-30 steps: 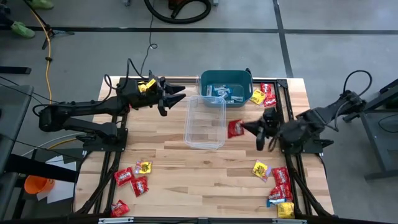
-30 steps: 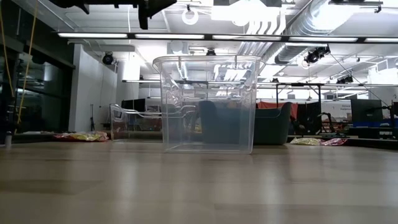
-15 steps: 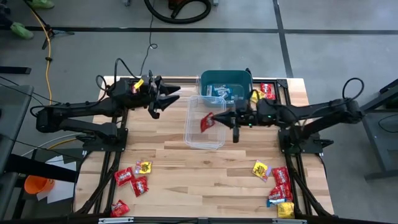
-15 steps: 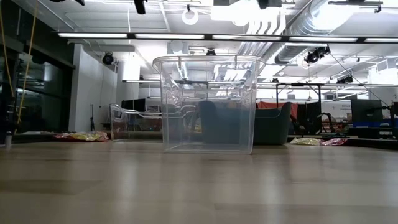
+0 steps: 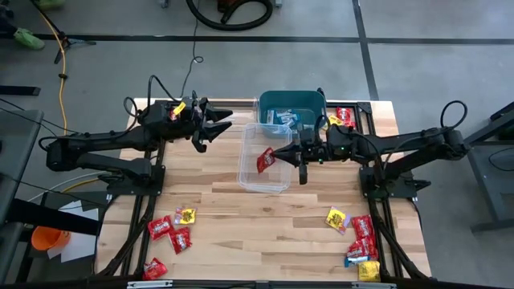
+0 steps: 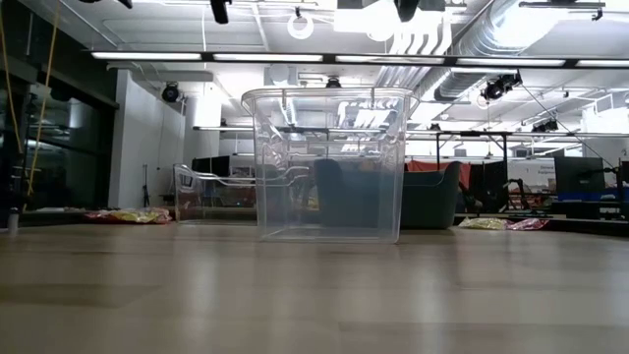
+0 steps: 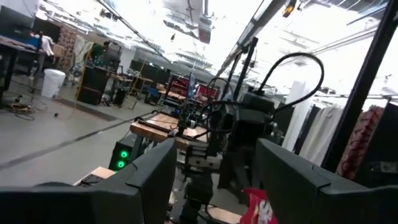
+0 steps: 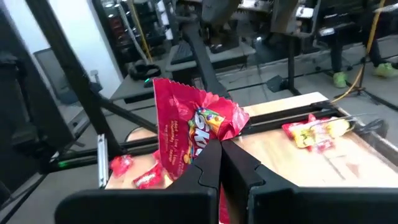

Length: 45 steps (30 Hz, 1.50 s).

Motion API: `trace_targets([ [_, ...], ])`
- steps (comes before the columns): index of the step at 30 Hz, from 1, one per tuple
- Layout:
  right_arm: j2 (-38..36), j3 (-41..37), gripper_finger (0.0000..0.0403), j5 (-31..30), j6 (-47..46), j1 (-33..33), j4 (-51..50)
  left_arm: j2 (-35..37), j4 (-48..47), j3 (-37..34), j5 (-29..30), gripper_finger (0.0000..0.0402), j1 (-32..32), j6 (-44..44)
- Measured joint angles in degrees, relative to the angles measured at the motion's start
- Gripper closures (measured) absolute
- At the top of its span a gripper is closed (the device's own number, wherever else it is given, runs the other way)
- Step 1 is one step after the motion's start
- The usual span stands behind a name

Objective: Sort candy
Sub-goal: Put the red candy into the transparent bin

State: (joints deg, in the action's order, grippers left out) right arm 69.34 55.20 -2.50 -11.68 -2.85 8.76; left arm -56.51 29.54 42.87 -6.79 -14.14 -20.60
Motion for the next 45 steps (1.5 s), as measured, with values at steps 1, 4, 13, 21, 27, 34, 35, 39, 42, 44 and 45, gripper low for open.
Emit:
trace_targets([
  [1, 0.0, 0.0, 0.0403, -1.0, 0.0, 0.0, 0.5, 0.0, -0.7, 0.0, 0.1, 0.0193, 0.3, 0.5],
  [4, 0.0, 0.0, 0.0403, -5.1, 0.2, 0.3, 2.2, -0.4, -8.0, 1.4, 0.1, 0.0193, 2.1, 4.1],
  [13, 0.0, 0.0, 0.0403, -12.6, 2.8, 3.0, 4.8, -4.8, -20.7, 9.8, 7.7, 0.0193, 7.9, 16.8],
  [21, 0.0, 0.0, 0.0403, -13.9, 4.3, 3.6, 6.2, -13.0, -20.7, 15.1, 14.5, 0.0191, 9.0, 19.8],
  [27, 0.0, 0.0, 0.0403, -14.2, 5.0, 3.7, 6.2, -16.3, -21.0, 17.5, 13.7, 0.0190, 9.0, 19.8],
  [34, 0.0, 0.0, 0.0403, -16.4, 6.8, 3.6, 6.1, -15.4, -22.7, 17.7, 11.6, 0.0190, 9.1, 16.8],
  [35, 0.0, 0.0, 0.0403, -16.4, 7.1, 3.6, 6.1, -15.1, -22.8, 17.7, 11.5, 0.0190, 9.1, 16.8],
  [39, 0.0, 0.0, 0.0403, -16.3, 7.2, 3.6, 5.9, -14.8, -22.9, 17.7, 11.6, 0.0190, 9.3, 16.6],
  [42, 0.0, 0.0, 0.0403, -16.3, 7.2, 3.6, 5.8, -15.0, -22.9, 17.7, 11.6, 0.0190, 9.9, 16.3],
  [44, 0.0, 0.0, 0.0403, -16.2, 7.2, 3.6, 5.7, -15.6, -22.5, 17.7, 12.3, 0.0190, 10.3, 16.7],
  [45, 0.0, 0.0, 0.0403, -16.1, 7.2, 3.6, 5.7, -15.9, -22.6, 17.7, 12.9, 0.0190, 10.5, 17.0],
])
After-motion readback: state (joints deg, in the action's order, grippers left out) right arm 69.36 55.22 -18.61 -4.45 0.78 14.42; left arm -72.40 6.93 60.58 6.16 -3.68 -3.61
